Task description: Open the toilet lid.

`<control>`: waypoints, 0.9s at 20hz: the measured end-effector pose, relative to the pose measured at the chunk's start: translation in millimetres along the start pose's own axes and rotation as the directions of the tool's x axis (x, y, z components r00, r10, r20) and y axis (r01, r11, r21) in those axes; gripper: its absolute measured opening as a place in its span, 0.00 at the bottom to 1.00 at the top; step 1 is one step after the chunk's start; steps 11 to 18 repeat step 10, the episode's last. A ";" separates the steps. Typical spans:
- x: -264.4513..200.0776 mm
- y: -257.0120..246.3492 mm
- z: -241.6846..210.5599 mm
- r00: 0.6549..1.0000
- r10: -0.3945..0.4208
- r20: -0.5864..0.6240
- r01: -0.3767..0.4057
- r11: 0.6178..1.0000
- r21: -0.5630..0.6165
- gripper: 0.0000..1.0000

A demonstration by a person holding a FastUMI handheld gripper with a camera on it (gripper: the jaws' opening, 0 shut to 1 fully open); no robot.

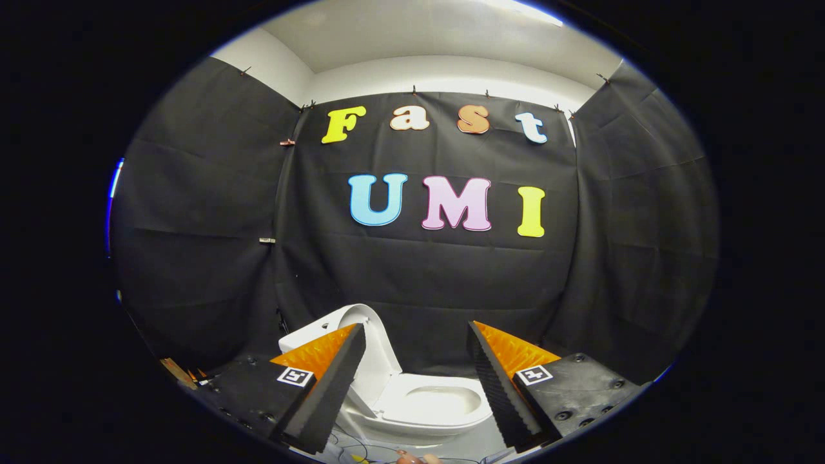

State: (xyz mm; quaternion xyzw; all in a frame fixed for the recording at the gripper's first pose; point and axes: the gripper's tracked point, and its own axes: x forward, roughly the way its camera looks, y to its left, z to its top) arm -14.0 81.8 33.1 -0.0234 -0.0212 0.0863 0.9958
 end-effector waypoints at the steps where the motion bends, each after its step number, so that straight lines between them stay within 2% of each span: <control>1: -0.3 0.7 -0.2 1.000 0.001 -0.001 -0.001 1.000 -0.002 0.98; 18: 0.6 3.3 -1.1 1.000 0.001 -0.002 -0.002 1.000 -0.012 0.98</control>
